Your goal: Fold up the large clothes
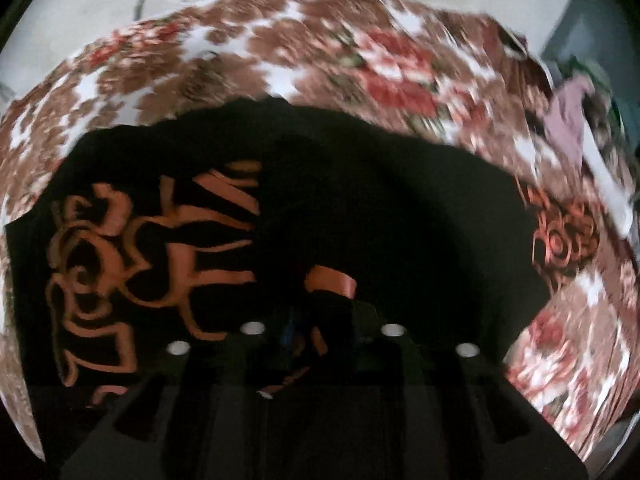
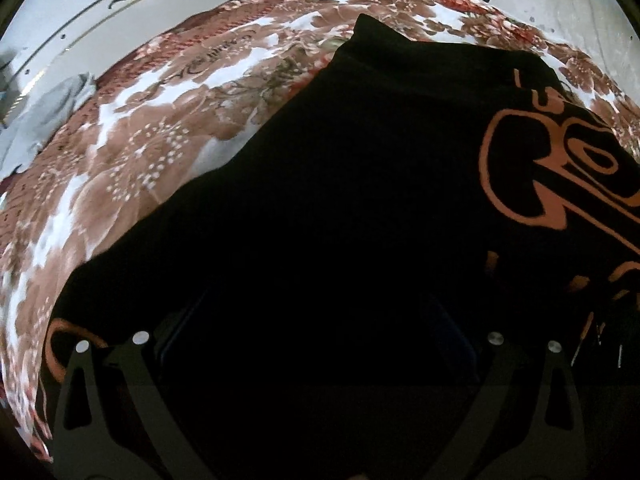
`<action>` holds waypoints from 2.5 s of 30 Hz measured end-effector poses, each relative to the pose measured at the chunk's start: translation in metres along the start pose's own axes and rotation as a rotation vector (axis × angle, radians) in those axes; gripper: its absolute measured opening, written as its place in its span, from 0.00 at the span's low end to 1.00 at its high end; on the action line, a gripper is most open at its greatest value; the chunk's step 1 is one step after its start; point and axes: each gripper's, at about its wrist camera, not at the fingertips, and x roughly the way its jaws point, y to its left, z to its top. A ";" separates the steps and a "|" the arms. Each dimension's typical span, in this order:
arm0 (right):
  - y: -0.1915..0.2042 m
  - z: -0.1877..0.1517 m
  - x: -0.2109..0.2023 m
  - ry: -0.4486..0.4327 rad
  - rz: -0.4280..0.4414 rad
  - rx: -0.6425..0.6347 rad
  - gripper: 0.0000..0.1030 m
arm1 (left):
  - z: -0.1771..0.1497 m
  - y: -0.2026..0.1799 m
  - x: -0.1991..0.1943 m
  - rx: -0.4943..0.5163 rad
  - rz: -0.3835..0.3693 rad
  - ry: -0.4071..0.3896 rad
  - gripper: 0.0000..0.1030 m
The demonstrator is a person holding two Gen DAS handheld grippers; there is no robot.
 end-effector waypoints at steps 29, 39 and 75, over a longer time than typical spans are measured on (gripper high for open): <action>-0.288 -0.070 -0.156 0.054 -0.219 0.265 0.95 | -0.014 0.162 -0.085 -0.032 0.212 0.003 0.88; -0.369 -0.034 -0.125 0.051 -0.033 0.568 0.91 | -0.077 0.206 -0.046 -0.106 0.190 0.076 0.88; -0.349 -0.014 -0.144 0.033 -0.134 0.553 0.69 | -0.086 0.220 -0.045 -0.017 0.118 -0.007 0.89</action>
